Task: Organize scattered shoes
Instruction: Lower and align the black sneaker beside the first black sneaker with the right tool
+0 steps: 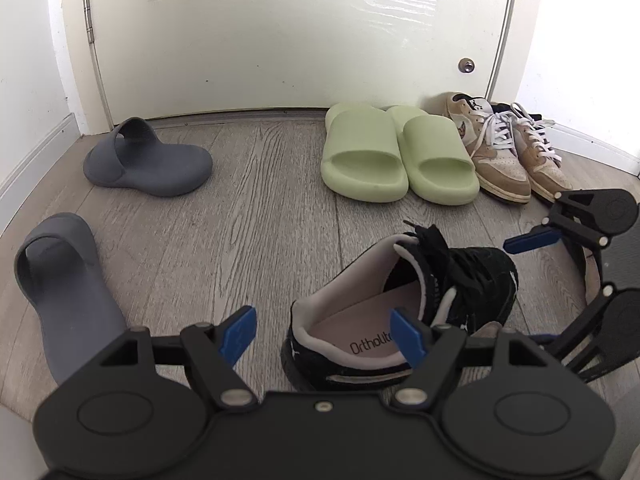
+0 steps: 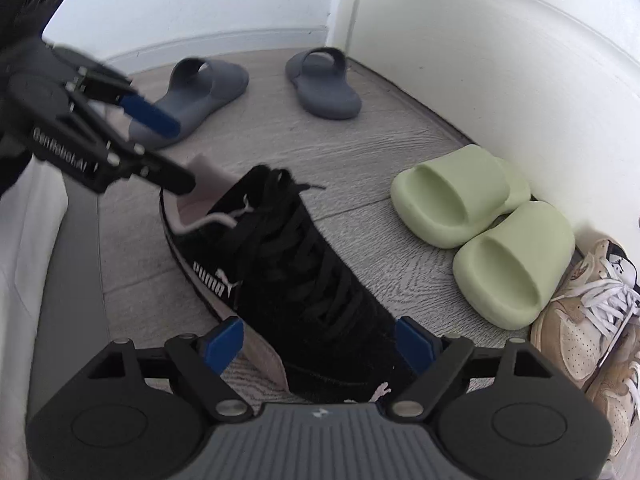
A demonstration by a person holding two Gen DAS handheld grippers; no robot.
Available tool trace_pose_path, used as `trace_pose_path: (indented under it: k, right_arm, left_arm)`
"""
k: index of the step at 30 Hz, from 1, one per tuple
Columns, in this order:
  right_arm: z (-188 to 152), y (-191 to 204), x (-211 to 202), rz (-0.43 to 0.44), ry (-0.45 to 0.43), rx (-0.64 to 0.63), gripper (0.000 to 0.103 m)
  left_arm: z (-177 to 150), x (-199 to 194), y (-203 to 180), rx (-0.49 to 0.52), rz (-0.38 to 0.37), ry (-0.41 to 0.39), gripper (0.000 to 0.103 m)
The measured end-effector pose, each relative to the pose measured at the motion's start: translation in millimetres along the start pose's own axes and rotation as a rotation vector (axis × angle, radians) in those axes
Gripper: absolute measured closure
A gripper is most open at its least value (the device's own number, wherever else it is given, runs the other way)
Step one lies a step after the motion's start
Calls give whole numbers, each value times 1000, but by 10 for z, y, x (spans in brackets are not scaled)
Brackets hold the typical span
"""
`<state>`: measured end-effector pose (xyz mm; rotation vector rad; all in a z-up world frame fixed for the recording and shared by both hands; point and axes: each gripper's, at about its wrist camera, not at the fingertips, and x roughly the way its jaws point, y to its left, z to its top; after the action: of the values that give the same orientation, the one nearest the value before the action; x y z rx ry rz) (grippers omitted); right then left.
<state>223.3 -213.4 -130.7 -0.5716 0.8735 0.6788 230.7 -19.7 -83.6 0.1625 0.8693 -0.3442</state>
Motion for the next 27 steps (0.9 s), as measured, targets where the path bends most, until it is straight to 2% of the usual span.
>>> trace_pose_path:
  k: [1,4,8,14,17,20,21,23,27]
  right_arm:
    - [0,83,60,-16,20,-60,17]
    - [1,179,188,-48,28,-126,14]
    - [-10,206,269,-55,39,-105,12]
    - [108,198,260,-45,88,63,18]
    - [189,250,190,-45,132,178,25]
    - [244,266,59,36,194,350,26]
    - [221,295,0,92,197,399,26]
    - [178,364,-95,185,187,415,26]
    - [223,227,-411,161,40,463,26]
  left_arm:
    - [-3,9,-14,7,3,3,29]
    - [-13,20,-54,28,12,5,29]
    - [-24,19,-81,44,17,2,28]
    - [-13,4,-55,33,36,-10,29]
    - [9,48,45,-21,65,10,29]
    - [27,100,186,-97,79,37,29]
    - [35,113,239,-127,81,45,29]
    - [48,122,326,-176,80,52,29]
    - [41,118,421,-229,85,54,29]
